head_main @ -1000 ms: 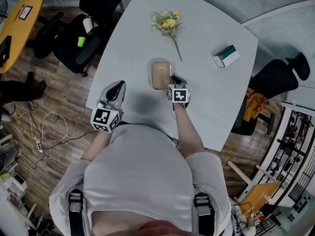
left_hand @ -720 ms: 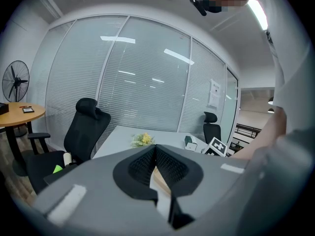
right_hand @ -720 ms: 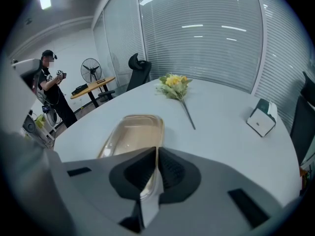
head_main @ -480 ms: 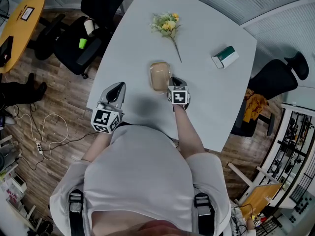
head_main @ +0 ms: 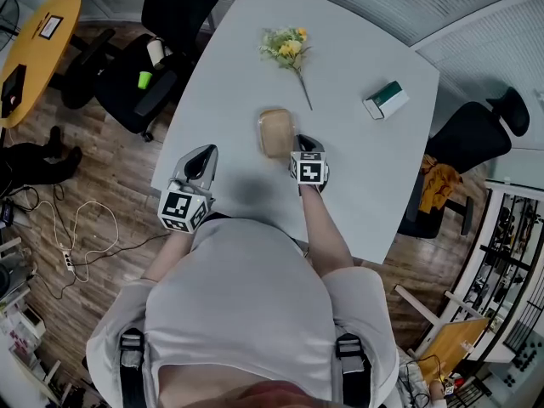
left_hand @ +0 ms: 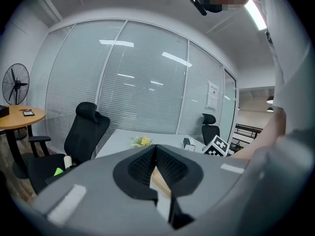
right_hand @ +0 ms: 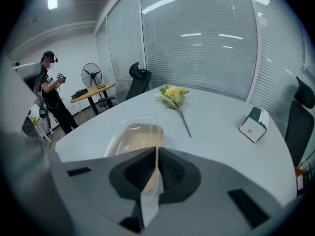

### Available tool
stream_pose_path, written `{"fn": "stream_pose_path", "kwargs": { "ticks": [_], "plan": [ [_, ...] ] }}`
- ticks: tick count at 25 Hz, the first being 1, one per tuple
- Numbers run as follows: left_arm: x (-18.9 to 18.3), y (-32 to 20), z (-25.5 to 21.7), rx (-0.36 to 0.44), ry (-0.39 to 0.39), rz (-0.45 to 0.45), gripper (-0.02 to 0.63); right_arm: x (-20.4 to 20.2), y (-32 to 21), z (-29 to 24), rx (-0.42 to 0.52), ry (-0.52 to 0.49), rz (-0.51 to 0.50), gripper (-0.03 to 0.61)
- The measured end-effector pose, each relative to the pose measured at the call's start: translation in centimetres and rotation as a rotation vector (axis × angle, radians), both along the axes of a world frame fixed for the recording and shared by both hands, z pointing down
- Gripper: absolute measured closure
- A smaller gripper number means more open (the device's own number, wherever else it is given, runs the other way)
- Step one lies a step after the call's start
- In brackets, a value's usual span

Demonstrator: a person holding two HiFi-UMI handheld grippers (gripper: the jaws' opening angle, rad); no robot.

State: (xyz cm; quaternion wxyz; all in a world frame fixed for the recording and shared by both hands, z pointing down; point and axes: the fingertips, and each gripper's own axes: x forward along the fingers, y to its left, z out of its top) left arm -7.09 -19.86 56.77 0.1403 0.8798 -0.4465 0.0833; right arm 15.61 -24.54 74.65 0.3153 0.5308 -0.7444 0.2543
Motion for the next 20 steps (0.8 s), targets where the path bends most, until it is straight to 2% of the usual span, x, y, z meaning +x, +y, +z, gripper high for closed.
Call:
{"fn": "stream_pose_path", "kwargs": {
  "ticks": [9,20],
  "plan": [
    [-0.2,0.6,-1.6,0.039,0.007,0.009,0.603,0.0,0.2,-3.4,0.076,-0.022,0.036,0.558],
    [-0.3,0.5,-4.1,0.112,0.016,0.024,0.603,0.1,0.4,-12.0,0.278,-0.086,0.114,0.558]
  ]
}}
